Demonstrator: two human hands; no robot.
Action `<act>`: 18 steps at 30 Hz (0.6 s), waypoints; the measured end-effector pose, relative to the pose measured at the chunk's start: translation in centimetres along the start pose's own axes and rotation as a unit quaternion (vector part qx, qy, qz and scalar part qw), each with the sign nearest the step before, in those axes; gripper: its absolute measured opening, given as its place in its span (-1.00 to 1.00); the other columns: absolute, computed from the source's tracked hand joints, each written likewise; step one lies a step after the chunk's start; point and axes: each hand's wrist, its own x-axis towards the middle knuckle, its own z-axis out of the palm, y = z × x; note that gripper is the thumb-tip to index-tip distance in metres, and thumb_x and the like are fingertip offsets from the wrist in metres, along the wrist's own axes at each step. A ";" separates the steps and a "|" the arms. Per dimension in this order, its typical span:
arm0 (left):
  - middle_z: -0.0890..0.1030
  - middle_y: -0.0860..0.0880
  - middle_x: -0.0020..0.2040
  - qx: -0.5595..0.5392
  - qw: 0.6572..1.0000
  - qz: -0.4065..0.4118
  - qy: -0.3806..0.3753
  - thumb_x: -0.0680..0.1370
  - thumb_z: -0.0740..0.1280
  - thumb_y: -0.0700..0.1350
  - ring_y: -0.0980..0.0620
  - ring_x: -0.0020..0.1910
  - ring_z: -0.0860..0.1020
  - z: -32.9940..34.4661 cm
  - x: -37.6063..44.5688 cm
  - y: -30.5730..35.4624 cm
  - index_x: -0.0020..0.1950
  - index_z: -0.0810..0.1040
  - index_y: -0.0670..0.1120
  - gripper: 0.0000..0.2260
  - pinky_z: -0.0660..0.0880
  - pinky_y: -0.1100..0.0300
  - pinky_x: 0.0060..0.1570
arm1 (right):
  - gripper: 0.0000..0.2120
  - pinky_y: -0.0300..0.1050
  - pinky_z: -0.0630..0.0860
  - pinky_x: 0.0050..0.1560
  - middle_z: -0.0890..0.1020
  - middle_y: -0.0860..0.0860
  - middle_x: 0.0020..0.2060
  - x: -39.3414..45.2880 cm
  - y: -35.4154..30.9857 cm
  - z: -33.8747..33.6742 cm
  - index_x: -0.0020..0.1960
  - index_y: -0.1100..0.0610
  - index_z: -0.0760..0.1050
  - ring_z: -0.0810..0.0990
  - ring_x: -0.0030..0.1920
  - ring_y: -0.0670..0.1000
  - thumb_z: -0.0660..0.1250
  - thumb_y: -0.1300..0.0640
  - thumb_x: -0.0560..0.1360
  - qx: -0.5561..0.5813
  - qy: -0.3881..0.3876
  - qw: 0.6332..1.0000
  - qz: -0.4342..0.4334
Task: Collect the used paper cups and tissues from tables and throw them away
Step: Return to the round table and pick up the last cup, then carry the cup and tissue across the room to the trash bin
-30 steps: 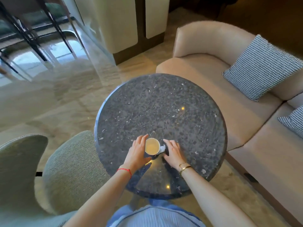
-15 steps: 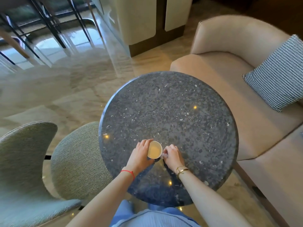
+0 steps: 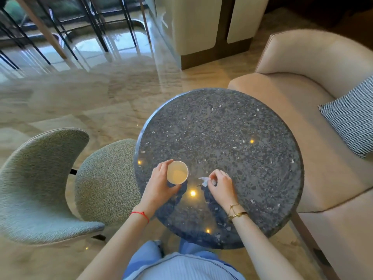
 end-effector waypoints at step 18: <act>0.53 -0.02 0.20 -0.056 0.907 -0.229 0.349 0.29 0.59 -0.14 0.02 0.21 0.49 -15.0 -28.1 -8.6 0.35 0.43 -0.14 -0.33 0.37 0.19 0.24 | -0.93 -0.10 0.48 -0.09 0.56 -0.01 -0.22 -11.5 -21.5 10.6 -0.15 0.14 0.48 0.49 -0.13 -0.01 0.36 0.17 0.47 -0.027 -0.174 0.927 -0.332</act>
